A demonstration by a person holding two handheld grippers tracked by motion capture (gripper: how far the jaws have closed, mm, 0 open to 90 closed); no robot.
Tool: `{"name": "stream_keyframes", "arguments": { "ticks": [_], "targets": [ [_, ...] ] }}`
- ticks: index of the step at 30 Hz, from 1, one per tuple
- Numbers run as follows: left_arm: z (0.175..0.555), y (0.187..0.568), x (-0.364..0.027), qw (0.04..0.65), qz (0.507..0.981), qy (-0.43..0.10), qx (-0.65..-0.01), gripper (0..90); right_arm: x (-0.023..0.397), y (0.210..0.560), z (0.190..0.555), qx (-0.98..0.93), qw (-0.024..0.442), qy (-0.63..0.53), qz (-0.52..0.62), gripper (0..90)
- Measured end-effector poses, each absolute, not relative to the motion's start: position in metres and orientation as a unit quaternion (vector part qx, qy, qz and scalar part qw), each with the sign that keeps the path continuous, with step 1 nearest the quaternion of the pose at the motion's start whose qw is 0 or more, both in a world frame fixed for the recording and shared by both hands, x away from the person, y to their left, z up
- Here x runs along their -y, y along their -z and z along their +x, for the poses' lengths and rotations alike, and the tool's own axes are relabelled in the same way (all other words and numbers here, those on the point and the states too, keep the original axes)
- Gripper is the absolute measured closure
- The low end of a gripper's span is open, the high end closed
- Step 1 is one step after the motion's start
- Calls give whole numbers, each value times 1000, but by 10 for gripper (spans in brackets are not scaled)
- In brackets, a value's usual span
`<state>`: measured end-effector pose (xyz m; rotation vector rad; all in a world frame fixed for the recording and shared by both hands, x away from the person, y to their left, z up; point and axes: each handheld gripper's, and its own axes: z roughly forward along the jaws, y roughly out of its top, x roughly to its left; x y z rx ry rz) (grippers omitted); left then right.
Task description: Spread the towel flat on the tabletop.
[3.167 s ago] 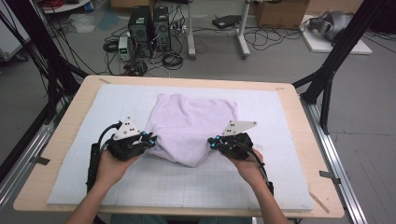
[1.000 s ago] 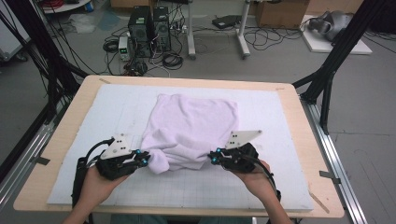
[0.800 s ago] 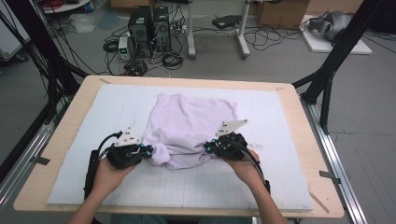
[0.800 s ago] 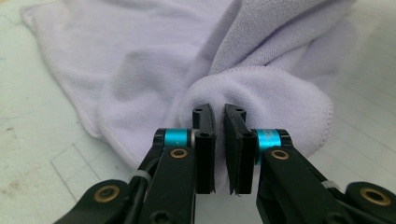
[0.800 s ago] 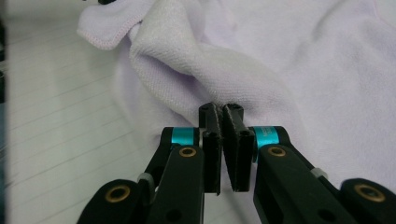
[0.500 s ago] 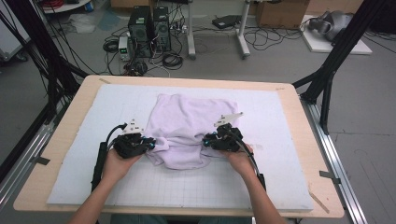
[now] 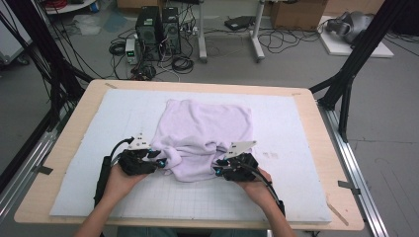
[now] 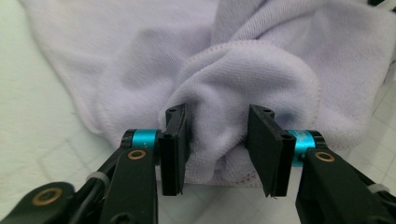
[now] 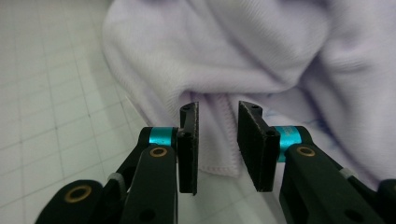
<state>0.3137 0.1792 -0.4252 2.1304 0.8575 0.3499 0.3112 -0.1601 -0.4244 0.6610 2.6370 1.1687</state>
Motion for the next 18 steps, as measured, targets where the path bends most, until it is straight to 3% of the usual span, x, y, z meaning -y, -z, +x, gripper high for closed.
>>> {"name": "stream_keyframes", "arguments": {
  "ticks": [3,6,13,18],
  "targets": [
    [313,427,-178,397,843,-142,-333,684,152,436,313,-898,87,-372,219,731],
    [311,426,-178,396,846,-147,-325,764,150,442,315,-897,73,-376,219,850],
    [291,412,-192,424,839,-135,-312,787,162,428,305,-891,60,-401,202,877],
    [261,395,-198,451,834,-141,-285,787,180,399,274,-875,80,-444,176,879]
  ]
}}
